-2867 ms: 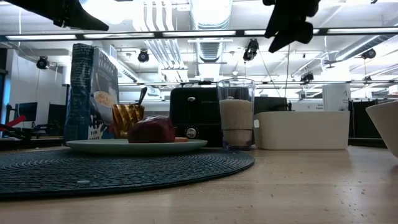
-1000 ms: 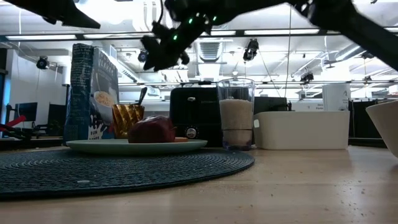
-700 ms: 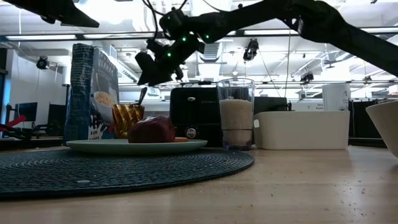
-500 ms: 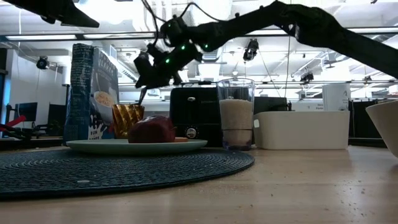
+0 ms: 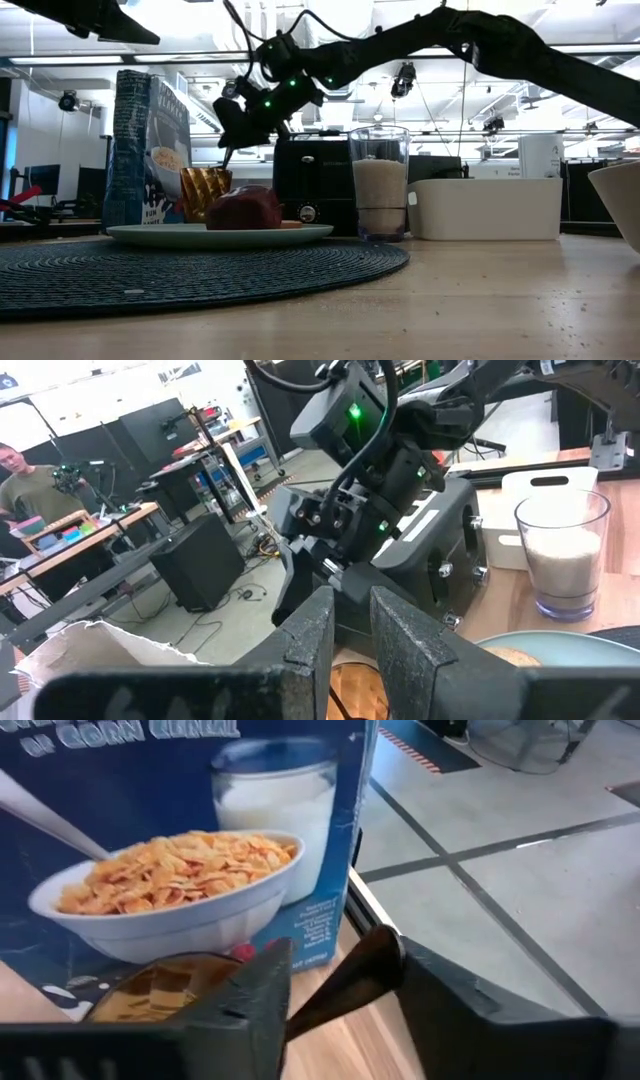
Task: Arrange a breakfast setting
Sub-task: Put the spoon on the table mat
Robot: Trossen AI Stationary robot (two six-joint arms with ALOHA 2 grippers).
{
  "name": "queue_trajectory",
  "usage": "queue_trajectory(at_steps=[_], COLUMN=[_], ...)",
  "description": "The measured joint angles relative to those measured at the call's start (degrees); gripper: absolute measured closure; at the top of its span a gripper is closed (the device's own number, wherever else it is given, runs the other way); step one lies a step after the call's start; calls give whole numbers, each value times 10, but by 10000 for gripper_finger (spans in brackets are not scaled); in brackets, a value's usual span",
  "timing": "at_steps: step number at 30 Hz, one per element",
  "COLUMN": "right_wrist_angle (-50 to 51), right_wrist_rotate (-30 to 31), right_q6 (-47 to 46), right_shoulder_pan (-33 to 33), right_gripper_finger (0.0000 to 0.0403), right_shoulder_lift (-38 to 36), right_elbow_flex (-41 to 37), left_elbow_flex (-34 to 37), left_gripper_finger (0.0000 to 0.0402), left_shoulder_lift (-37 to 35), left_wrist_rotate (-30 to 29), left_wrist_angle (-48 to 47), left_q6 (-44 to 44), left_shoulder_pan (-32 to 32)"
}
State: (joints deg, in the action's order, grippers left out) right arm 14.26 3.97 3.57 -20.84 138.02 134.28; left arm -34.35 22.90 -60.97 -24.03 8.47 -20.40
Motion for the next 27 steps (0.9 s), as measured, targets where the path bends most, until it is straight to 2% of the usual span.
queue_trajectory(at_steps=[7,12,27], right_wrist_angle=[3,-1,8], right_wrist_rotate=[0,-4,-14], right_q6=[3,2,6], right_shoulder_pan=[2,2,10], right_gripper_finger=[332,373,387], right_shoulder_lift=[0,-1,-28], right_elbow_flex=[1,3,3], left_elbow_flex=[0,0,0], left_gripper_finger=[349,349,349], left_shoulder_lift=[0,0,0], left_wrist_rotate=[0,0,0], left_wrist_angle=[0,0,3], left_q6=[0,0,0], left_shoulder_pan=[0,0,0])
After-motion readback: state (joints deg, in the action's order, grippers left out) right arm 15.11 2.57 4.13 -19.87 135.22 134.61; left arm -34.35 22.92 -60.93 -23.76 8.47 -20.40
